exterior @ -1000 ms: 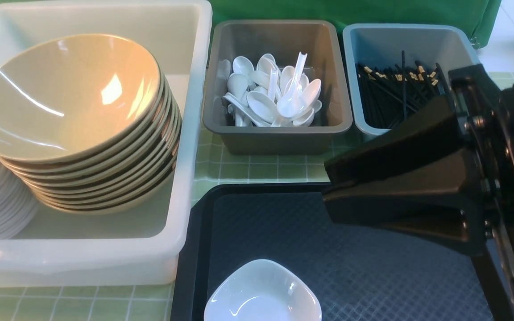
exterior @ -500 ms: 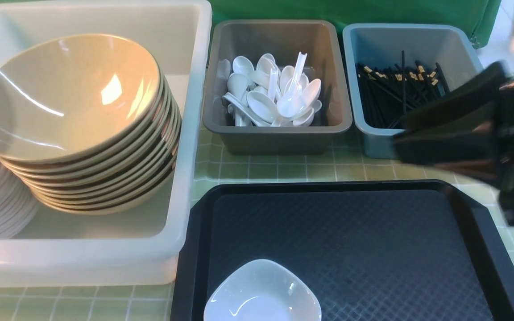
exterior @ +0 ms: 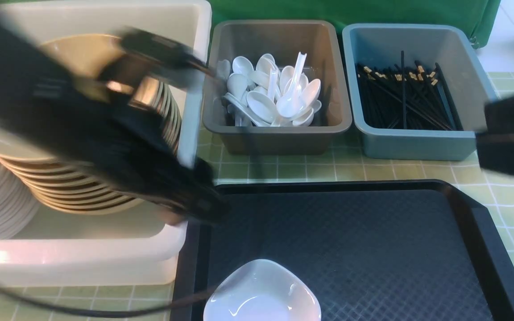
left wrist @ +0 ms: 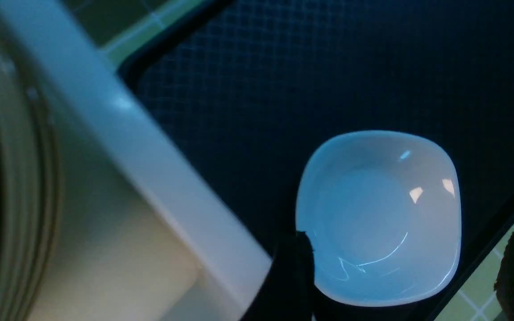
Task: On green table put chopsticks spoon bowls plates into blue grey white boxes.
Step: 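Grasp the small white bowl on the black tray by its rim with the left gripper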
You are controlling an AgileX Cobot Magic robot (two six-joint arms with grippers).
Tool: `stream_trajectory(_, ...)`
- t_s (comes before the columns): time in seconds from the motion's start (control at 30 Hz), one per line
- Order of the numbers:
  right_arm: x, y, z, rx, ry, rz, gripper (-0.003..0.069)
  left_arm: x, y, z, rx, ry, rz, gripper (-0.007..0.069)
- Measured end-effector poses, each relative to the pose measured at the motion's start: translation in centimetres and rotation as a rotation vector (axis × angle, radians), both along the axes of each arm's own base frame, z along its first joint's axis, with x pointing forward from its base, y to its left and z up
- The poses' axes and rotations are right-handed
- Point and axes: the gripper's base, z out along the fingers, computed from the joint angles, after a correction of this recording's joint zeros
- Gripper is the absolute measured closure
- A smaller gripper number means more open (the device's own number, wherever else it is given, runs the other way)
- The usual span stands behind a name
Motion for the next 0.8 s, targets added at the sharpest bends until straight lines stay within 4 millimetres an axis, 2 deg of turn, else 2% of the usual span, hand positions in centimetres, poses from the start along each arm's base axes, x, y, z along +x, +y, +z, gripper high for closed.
stream_trajectory(0.07, -0.3, 0.0, -0.2, -0.023, 0.020, 0.028, 0.0423, 1.1, -2.8, -2.1, 0.097, 0.048, -0.130, 0.0090)
stream_trajectory(0.1, -0.4, 0.0, -0.3, -0.025, 0.021, 0.030, 0.0423, 1.2, -2.9, -2.2, 0.101, 0.054, -0.130, 0.0090)
stream_trajectory(0.17, -0.6, 0.0, -0.4, -0.044, 0.033, 0.051, 0.0423, 2.4, -4.9, -4.2, 0.170, 0.083, -0.200, 0.0090)
stream_trajectory(0.33, -0.6, 0.0, -0.5, -0.051, 0.039, 0.060, 0.0423, 4.9, -7.4, -8.1, 0.246, 0.155, -0.225, 0.0090)
stream_trajectory(0.53, -0.6, 0.0, -0.5, -0.052, 0.038, 0.060, 0.0423, 5.9, -7.8, -12.4, 0.353, 0.269, -0.242, 0.0090)
stream_trajectory(0.7, -0.6, 0.0, -0.5, -0.055, 0.037, 0.063, 0.0423, 6.2, -8.3, -14.8, 0.371, 0.338, -0.237, 0.0090)
stream_trajectory(0.8, -0.6, 0.0, -0.5, -0.055, 0.036, 0.063, 0.0423, 6.2, -8.9, -16.6, 0.359, 0.417, -0.235, 0.0127)
